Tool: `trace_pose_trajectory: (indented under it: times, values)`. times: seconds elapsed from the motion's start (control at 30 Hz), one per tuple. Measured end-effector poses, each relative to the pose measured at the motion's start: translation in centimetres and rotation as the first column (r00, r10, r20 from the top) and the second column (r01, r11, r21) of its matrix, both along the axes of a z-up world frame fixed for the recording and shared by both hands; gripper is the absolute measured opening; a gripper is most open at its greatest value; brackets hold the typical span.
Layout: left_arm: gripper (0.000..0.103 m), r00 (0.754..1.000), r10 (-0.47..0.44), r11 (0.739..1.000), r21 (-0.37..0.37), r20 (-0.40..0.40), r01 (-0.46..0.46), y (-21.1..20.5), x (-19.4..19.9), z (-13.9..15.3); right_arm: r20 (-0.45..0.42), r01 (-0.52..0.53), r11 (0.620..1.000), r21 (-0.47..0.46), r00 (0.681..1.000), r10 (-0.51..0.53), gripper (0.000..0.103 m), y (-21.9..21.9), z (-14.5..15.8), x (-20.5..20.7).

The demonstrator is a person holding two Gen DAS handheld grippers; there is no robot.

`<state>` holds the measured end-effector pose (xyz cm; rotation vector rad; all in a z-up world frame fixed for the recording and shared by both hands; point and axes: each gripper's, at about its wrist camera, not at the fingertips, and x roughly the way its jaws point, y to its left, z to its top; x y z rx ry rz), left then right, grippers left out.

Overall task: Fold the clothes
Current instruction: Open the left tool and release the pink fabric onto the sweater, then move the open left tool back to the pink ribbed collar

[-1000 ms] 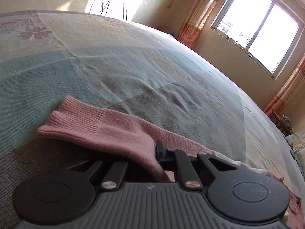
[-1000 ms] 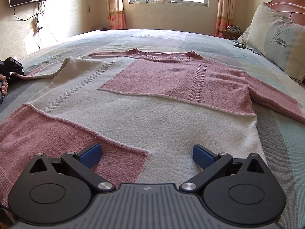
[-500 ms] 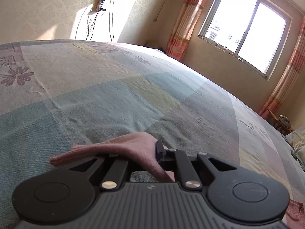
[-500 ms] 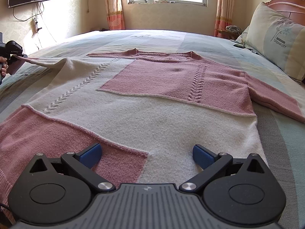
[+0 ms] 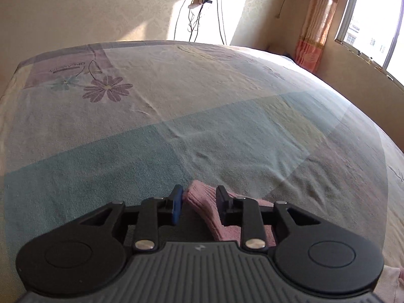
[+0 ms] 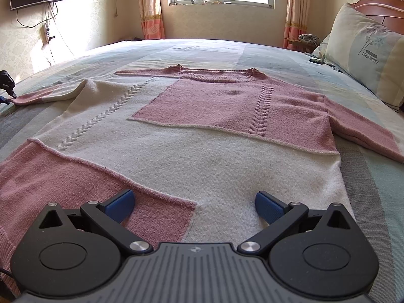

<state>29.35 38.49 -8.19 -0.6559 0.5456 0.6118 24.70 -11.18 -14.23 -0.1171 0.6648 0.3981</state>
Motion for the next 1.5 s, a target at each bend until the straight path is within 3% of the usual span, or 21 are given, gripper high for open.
trace_pose_trajectory:
  times: [0.1, 0.2, 0.33, 0.4, 0.43, 0.57, 0.77, 0.97, 1.07, 1.17, 1.27, 1.3, 1.5]
  values:
    - [0.036, 0.991, -0.134, 0.991, -0.022, 0.018, 0.134, -3.7, 1.6, 1.1, 0.002, 0.002, 1.0, -0.003, 1.0, -0.002, 0.103, 0.0, 0.0, -0.1]
    - [0.038, 0.964, -0.264, 0.963, -0.041, 0.04, 0.266, -7.5, 3.1, 2.2, 0.005, 0.003, 1.0, -0.006, 1.0, -0.003, 0.103, 0.0, 0.1, -0.2]
    - [0.049, 0.9, -0.43, 0.899, -0.062, 0.071, 0.434, -12.4, 5.2, 3.7, 0.006, 0.004, 1.0, -0.009, 1.0, -0.004, 0.103, 0.1, 0.1, -0.3]
    - [0.05, 0.857, -0.507, 0.855, -0.07, 0.089, 0.513, -14.9, 6.2, 4.4, 0.005, 0.002, 1.0, -0.009, 1.0, -0.002, 0.103, 0.1, 0.1, -0.3]
    - [0.05, 0.853, -0.516, 0.85, -0.079, 0.08, 0.521, -15.6, 6.6, 3.9, 0.004, 0.002, 1.0, -0.01, 1.0, -0.002, 0.103, 0.0, 0.1, -0.3]
    - [0.053, 0.847, -0.53, 0.84, -0.119, 0.035, 0.53, -17.7, 8.1, 1.3, -0.002, -0.004, 1.0, -0.009, 1.0, 0.004, 0.103, -0.1, 0.2, -0.4]
    - [0.051, 0.833, -0.552, 0.823, -0.178, -0.031, 0.539, -21.0, 10.3, -2.7, -0.013, -0.011, 1.0, -0.014, 1.0, 0.011, 0.103, -0.2, 0.3, -0.5]
    - [0.051, 0.829, -0.558, 0.82, -0.172, -0.03, 0.546, -20.6, 8.7, -1.4, -0.027, -0.015, 1.0, -0.01, 1.0, 0.015, 0.103, -0.3, 0.5, -0.5]
    - [0.057, 0.832, -0.553, 0.818, -0.159, 0.045, 0.553, -20.3, 9.5, 0.7, -0.031, -0.018, 1.0, -0.001, 0.999, 0.018, 0.103, -0.4, 0.7, -0.6]
    - [0.064, 0.838, -0.545, 0.829, -0.139, 0.012, 0.541, -20.5, 12.0, 1.4, -0.027, -0.019, 1.0, 0.014, 0.999, 0.019, 0.103, -0.6, 0.9, -0.8]
    - [0.063, 0.844, -0.515, 0.855, -0.161, -0.15, 0.493, -20.5, 15.8, -0.7, -0.014, -0.015, 1.0, 0.027, 1.0, 0.015, 0.103, -0.9, 1.4, -1.1]
    - [0.062, 0.846, -0.507, 0.86, -0.162, -0.165, 0.484, -20.3, 16.6, -1.4, -0.006, -0.012, 0.999, 0.031, 1.0, 0.013, 0.103, -1.1, 1.6, -1.2]
    - [0.068, 0.877, -0.472, 0.881, -0.093, -0.093, 0.465, -19.1, 21.5, -2.5, 0.019, 0.004, 0.998, 0.056, 1.0, -0.005, 0.103, -2.2, 2.2, -1.4]
